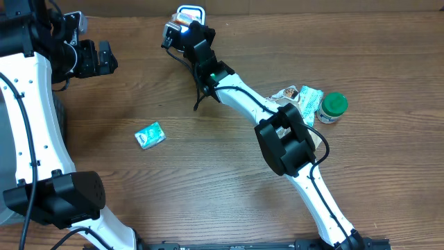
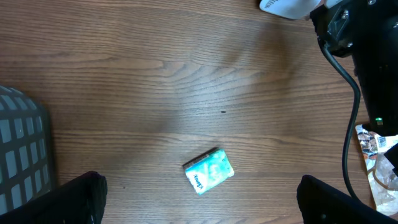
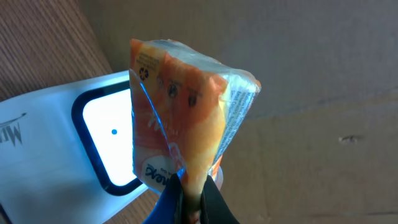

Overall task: Scan the item barcode
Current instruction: 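Hold the orange box in front of the scanner, then carry the orange box right and lower it near the jar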

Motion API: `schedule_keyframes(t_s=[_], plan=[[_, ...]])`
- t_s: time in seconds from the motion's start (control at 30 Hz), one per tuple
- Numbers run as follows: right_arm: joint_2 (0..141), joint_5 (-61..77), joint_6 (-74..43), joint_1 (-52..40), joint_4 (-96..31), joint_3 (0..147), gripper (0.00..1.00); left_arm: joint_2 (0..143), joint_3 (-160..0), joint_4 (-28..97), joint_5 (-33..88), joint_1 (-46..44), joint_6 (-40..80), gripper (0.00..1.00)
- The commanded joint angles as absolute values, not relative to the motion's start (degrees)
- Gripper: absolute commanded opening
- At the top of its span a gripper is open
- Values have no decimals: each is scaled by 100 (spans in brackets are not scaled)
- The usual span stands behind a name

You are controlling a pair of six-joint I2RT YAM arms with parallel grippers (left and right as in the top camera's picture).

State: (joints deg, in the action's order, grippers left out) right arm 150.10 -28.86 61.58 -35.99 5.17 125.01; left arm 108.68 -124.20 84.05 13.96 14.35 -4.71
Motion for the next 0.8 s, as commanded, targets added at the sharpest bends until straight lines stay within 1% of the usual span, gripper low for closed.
schedule_keyframes(t_s=[0.0, 0.2, 0.4, 0.53, 0.63, 0.7, 0.77], plan=[[14962, -2825, 6206, -3588, 552, 12521, 4, 10847, -12449, 8399, 1446, 1424, -558, 99], [14897, -3107, 6167, -3645, 572, 12523, 4, 10847, -12449, 8399, 1446, 1422, -558, 100], [14156, -3118, 5068, -3664, 137, 12523, 4, 10847, -12449, 8399, 1446, 1422, -558, 100], [13399, -2897, 4080, -3688, -1013, 12523, 4, 10847, -12449, 8399, 1446, 1422, -558, 99], [12693, -2268, 2971, -3695, -2377, 12523, 4, 10847, -12449, 8399, 1444, 1422, -558, 100], [12431, -1999, 2425, -3697, -2882, 12523, 4, 10847, -12449, 8399, 1446, 1422, -558, 100], [11963, -1603, 1216, -3673, -3791, 12523, 4, 10847, -12449, 8399, 1446, 1422, -558, 100]])
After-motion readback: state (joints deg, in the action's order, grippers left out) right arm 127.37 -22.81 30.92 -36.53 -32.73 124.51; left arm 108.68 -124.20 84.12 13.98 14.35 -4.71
